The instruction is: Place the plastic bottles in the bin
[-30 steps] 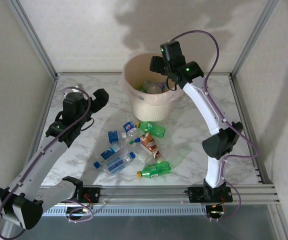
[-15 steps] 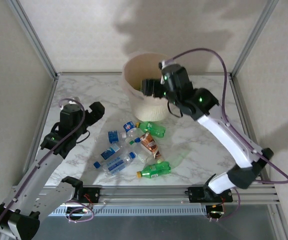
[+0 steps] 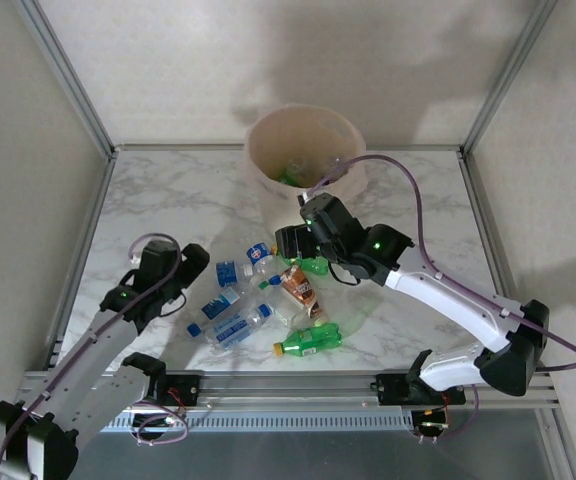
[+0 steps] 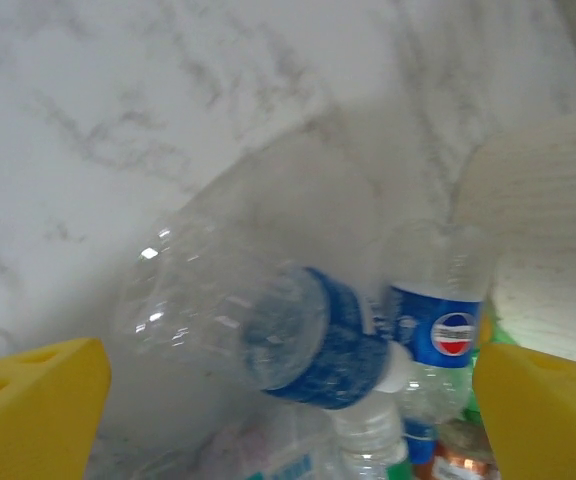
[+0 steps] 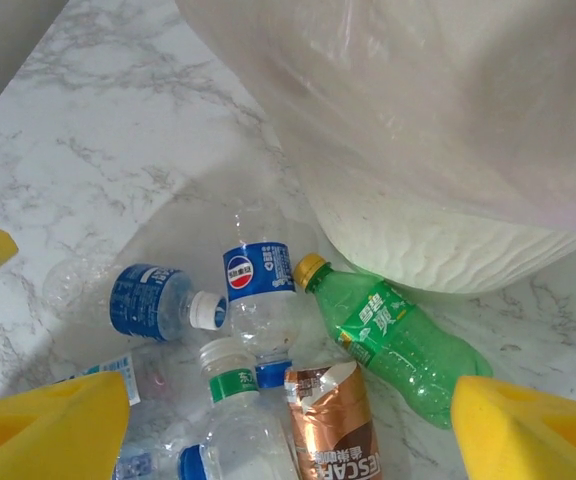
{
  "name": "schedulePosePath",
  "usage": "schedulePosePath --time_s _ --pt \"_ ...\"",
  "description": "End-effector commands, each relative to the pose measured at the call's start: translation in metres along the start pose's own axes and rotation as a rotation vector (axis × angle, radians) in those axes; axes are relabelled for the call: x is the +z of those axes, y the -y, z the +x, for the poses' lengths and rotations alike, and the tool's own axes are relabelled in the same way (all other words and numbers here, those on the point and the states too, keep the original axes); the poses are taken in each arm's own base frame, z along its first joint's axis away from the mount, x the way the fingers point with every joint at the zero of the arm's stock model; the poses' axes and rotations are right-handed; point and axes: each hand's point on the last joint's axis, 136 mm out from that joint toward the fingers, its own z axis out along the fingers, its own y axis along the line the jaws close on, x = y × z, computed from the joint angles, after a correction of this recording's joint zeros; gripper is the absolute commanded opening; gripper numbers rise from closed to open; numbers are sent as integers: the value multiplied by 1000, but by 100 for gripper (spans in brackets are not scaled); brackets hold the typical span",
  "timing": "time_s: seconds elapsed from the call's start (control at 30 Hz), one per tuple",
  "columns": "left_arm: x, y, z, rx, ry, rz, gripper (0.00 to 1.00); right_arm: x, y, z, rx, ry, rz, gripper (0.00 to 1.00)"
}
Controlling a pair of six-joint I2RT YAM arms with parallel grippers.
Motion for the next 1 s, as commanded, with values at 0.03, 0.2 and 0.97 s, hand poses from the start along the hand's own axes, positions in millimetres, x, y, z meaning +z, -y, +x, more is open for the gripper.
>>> schedulePosePath --time_s 0.03,0.2,0.97 --pt "13 -17 14 -228 -33 -15 93 1 -12 -14 12 53 -34 85" --pt "22 -18 18 -337 -47 -28 93 8 -16 -17 1 50 -31 85" --pt "93 -18 2 -379 -54 -161 91 36 -28 -22 -17 -5 0 84"
